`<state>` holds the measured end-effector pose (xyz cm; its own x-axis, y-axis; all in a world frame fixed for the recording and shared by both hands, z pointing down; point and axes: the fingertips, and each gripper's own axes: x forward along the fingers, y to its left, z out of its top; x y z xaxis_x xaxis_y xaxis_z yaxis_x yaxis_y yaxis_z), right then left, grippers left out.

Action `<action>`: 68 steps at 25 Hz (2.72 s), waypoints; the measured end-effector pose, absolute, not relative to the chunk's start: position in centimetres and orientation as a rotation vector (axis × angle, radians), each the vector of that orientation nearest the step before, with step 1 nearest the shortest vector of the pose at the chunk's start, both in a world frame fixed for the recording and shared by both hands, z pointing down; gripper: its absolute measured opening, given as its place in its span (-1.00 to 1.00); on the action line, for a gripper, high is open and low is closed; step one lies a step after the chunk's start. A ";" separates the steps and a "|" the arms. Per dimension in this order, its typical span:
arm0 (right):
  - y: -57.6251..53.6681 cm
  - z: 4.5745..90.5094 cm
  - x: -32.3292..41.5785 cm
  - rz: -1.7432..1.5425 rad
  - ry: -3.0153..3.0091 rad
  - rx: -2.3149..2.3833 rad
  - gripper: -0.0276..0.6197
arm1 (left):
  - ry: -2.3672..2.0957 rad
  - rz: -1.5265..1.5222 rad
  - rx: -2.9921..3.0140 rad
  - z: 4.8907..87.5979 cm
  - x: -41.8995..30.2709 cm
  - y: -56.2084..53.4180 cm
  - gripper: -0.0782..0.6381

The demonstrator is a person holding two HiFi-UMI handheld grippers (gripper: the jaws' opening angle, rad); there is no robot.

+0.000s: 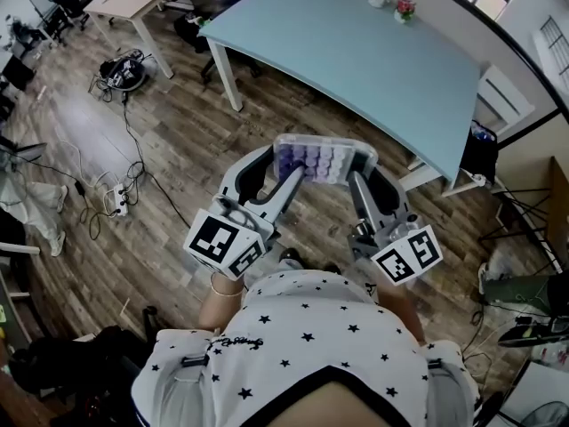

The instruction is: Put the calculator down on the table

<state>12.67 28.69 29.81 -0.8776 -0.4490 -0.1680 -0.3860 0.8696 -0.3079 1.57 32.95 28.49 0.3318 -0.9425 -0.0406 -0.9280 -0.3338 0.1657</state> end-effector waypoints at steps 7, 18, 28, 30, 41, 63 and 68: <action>29.1 30.4 10.0 -0.415 2.811 -0.654 -0.60 | -1.735 -0.200 2.467 29.1 -1.1 33.3 -0.22; 27.4 31.7 8.5 -0.472 2.832 -0.649 -0.60 | -1.741 -0.187 2.415 30.5 -2.5 31.8 -0.22; 24.4 32.1 6.4 -0.513 2.832 -0.572 -0.60 | -1.810 -0.159 2.371 30.6 -4.4 29.4 -0.22; 23.9 32.1 6.3 -0.516 2.829 -0.569 -0.60 | -1.814 -0.154 2.370 30.6 -4.5 28.9 -0.22; 17.1 33.2 5.7 -0.554 2.814 -0.548 -0.60 | -1.833 -0.109 2.357 31.3 -5.0 22.2 -0.22; 4.7 33.3 4.0 -0.578 2.833 -0.474 -0.60 | -1.899 -0.092 2.310 31.5 -6.4 10.2 -0.21; 1.8 33.4 4.8 -0.586 2.829 -0.484 -0.60 | -1.894 -0.082 2.312 31.6 -5.7 7.2 -0.21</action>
<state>4.76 1.80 33.39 -0.9236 -0.3575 -0.1381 -0.2732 0.8669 -0.4168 -5.71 7.18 31.63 0.2006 -0.9782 0.0539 -0.9699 -0.1906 0.1516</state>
